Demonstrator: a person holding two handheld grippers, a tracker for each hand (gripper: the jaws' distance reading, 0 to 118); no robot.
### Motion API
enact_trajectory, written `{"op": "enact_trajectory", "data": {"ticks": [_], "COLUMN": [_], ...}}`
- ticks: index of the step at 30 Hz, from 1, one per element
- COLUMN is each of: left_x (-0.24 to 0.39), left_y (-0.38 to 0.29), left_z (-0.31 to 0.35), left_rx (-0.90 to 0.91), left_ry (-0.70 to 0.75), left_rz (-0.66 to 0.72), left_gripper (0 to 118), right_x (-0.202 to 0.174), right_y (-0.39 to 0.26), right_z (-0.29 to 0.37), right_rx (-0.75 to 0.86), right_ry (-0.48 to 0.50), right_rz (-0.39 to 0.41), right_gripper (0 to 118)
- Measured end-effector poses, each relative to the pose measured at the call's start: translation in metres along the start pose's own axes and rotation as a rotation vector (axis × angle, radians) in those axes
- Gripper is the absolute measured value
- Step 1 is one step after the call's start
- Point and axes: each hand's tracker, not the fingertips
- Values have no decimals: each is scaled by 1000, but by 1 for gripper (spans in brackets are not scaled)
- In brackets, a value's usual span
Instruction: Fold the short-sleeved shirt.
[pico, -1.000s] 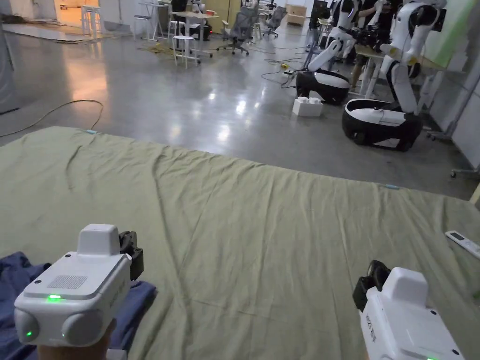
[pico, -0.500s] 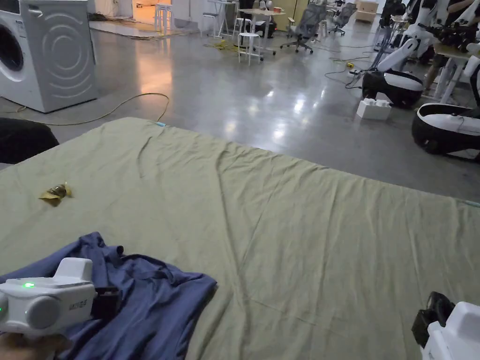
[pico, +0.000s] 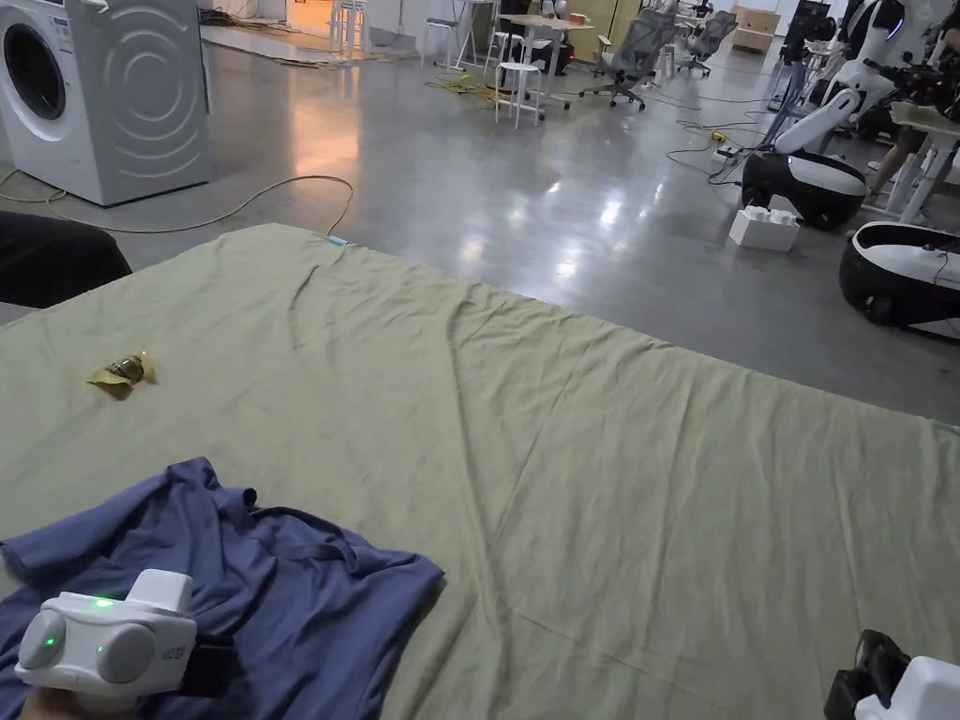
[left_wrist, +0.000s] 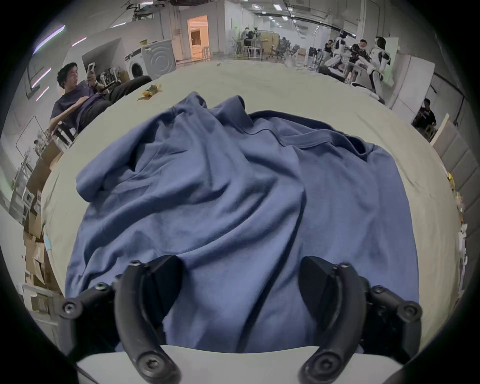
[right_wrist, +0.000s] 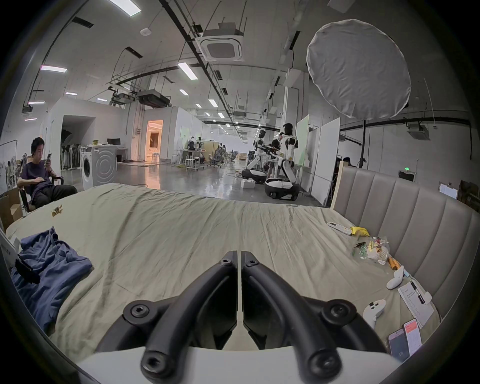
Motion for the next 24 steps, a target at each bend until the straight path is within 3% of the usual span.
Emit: {"op": "enact_trajectory", "data": {"ticks": [1, 4, 5, 12, 20, 24], "left_x": [2, 6, 7, 1, -5, 1], "left_y": [-1, 0, 1, 1, 19, 33], "left_z": [4, 10, 11, 11, 57, 88], "left_rx": [19, 42, 46, 62, 285, 372], "left_ry": [1, 3, 11, -2, -93, -121], "left_rz": [-29, -57, -71, -54, 60, 29], "left_gripper": [69, 15, 11, 7, 5, 5], "right_x": [0, -3, -4, -5, 4, 7], "right_y": [-1, -4, -5, -11, -4, 5], "right_z": [0, -1, -2, 4, 10, 13], "right_rx": [-2, -10, -14, -21, 0, 24], "right_ry": [1, 6, 8, 20, 10, 10], "right_rz": [1, 2, 3, 0, -13, -26], "right_gripper": [3, 3, 3, 3, 3, 3]}}
